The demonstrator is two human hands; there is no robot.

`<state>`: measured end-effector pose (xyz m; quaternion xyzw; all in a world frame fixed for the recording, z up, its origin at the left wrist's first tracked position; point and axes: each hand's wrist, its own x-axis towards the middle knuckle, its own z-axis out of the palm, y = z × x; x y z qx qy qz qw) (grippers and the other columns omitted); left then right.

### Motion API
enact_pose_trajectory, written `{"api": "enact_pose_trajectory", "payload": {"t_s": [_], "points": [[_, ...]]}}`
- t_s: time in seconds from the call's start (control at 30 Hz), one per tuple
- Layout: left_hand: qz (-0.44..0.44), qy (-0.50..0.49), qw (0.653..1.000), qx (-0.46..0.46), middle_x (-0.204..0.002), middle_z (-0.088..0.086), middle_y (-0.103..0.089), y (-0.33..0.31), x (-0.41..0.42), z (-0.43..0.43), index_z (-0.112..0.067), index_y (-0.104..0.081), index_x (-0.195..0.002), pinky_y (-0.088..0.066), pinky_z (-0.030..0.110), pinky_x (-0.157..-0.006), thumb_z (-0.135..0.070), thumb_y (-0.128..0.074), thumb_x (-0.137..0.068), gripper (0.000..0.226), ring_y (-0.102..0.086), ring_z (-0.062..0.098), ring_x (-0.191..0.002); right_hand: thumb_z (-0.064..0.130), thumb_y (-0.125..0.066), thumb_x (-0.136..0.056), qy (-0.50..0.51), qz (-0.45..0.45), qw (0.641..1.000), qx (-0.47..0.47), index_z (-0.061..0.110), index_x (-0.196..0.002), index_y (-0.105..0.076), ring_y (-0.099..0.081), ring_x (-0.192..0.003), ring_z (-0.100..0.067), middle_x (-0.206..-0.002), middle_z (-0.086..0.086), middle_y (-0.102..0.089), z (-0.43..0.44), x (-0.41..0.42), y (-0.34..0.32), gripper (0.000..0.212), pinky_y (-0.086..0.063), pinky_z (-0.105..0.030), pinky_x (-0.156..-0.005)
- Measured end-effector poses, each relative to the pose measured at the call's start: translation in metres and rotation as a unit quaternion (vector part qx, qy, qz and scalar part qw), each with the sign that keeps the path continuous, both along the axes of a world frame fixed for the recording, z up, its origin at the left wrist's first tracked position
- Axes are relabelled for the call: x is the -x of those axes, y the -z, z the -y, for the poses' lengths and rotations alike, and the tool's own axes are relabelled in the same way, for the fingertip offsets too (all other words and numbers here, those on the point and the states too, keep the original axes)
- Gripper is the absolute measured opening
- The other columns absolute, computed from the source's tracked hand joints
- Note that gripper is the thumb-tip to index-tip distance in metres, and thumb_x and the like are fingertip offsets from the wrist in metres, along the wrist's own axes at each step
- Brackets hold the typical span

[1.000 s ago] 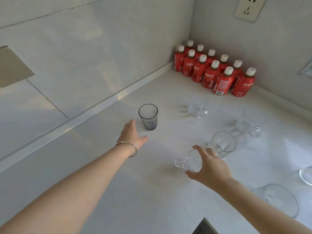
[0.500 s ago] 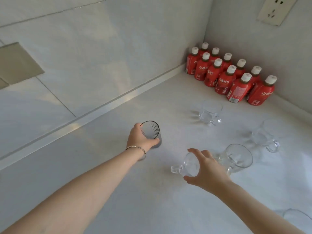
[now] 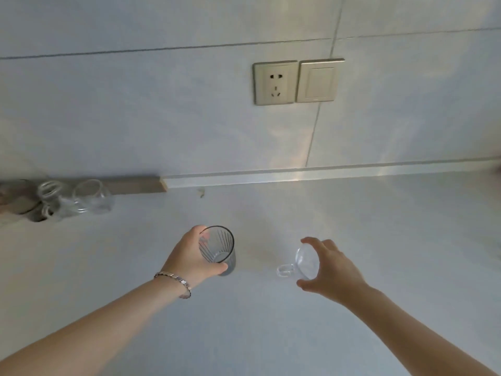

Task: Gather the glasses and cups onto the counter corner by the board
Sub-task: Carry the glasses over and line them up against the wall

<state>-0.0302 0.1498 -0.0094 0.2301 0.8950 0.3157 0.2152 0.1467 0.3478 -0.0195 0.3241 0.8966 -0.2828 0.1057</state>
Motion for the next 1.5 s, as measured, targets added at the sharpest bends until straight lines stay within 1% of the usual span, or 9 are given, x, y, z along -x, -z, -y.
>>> {"api": "enact_pose_trajectory", "payload": {"t_s": [0.33,0.5,0.8,0.9,1.0,1.1,1.2,1.4,1.5], "points": [[-0.014,-0.08,0.997,-0.008,-0.102,-0.001,-0.048,0.001,0.173,0.232,-0.02,-0.045,-0.1,-0.036,0.024,-0.082,-0.028,-0.079,-0.047,0.064,-0.048,0.016,-0.097,0.031,-0.078,-0.065,-0.082,0.012,0.997,0.005,0.034,-0.132,-0.035,-0.056,-0.105,-0.023,-0.126,-0.002,-0.044,0.197,0.211,0.005,0.08,-0.05,-0.029,-0.082],[-0.001,-0.099,0.995,-0.008,-0.112,-0.002,-0.049,0.007,0.23,0.304,-0.014,-0.048,-0.118,-0.035,0.023,-0.086,-0.016,-0.082,-0.058,0.068,-0.048,0.013,-0.108,0.023,-0.08,-0.063,-0.117,0.039,0.992,0.007,0.033,-0.132,-0.038,-0.053,-0.092,-0.022,-0.123,-0.006,-0.038,0.262,0.289,0.01,0.081,-0.055,-0.031,-0.083],[0.036,-0.127,0.991,-0.031,-0.11,-0.005,-0.049,0.02,0.277,0.363,-0.025,-0.041,-0.099,-0.033,0.02,-0.083,-0.015,-0.082,-0.059,0.058,-0.047,0.009,-0.102,0.007,-0.078,-0.067,-0.192,0.081,0.975,-0.082,0.031,-0.132,-0.041,-0.049,-0.118,-0.033,-0.137,-0.006,-0.039,0.269,0.417,0.031,0.079,-0.047,-0.038,-0.097],[0.038,-0.131,0.99,-0.032,-0.11,-0.005,-0.049,0.026,0.29,0.37,-0.025,-0.041,-0.099,-0.033,0.019,-0.084,-0.015,-0.082,-0.058,0.059,-0.047,0.008,-0.101,0.003,-0.07,-0.071,-0.187,0.057,0.977,-0.086,0.028,-0.139,-0.036,-0.029,-0.137,-0.031,-0.149,-0.007,-0.026,0.264,0.446,0.035,0.08,-0.032,-0.038,-0.11],[0.041,-0.141,0.988,-0.036,-0.109,-0.005,-0.05,0.033,0.3,0.374,-0.027,-0.041,-0.1,-0.034,0.019,-0.084,-0.016,-0.083,-0.057,0.061,-0.049,0.01,-0.103,0.014,-0.073,-0.07,-0.105,0.039,0.994,-0.022,0.029,-0.146,-0.019,-0.014,-0.142,-0.035,-0.154,-0.007,-0.011,0.268,0.462,0.038,0.094,-0.027,-0.043,-0.112],[0.045,-0.147,0.987,-0.036,-0.109,-0.007,-0.051,0.038,0.308,0.377,-0.027,-0.042,-0.1,-0.035,0.019,-0.084,-0.017,-0.083,-0.057,0.061,-0.05,0.009,-0.104,0.034,-0.079,-0.068,0.002,0.017,1.0,-0.014,0.023,-0.148,-0.01,-0.032,-0.134,-0.038,-0.149,-0.015,-0.019,0.277,0.47,0.05,0.106,-0.035,-0.045,-0.109],[0.043,-0.152,0.987,-0.04,-0.107,-0.007,-0.05,0.041,0.313,0.38,-0.026,-0.042,-0.1,-0.036,0.019,-0.083,-0.016,-0.084,-0.057,0.06,-0.05,0.01,-0.103,0.028,-0.075,-0.076,0.051,-0.013,0.998,-0.023,0.015,-0.147,-0.011,-0.05,-0.117,-0.042,-0.14,-0.024,-0.029,0.285,0.477,0.059,0.096,-0.045,-0.043,-0.097],[0.05,-0.154,0.986,-0.037,-0.104,-0.006,-0.051,0.046,0.319,0.385,-0.028,-0.043,-0.098,-0.038,0.021,-0.08,-0.015,-0.084,-0.057,0.059,-0.053,0.013,-0.103,0.042,-0.08,-0.067,0.071,0.015,0.994,-0.077,0.014,-0.146,-0.011,-0.04,-0.126,-0.042,-0.14,-0.022,-0.029,0.293,0.488,0.058,0.108,-0.037,-0.046,-0.106],[0.05,-0.156,0.986,-0.033,-0.104,-0.006,-0.052,0.047,0.321,0.389,-0.028,-0.043,-0.098,-0.038,0.021,-0.08,-0.016,-0.084,-0.056,0.06,-0.054,0.013,-0.103,0.059,-0.077,-0.059,-0.052,-0.009,0.979,-0.195,0.014,-0.147,-0.008,-0.021,-0.138,-0.036,-0.148,-0.018,-0.02,0.31,0.501,0.045,0.121,-0.02,-0.047,-0.114]]}}
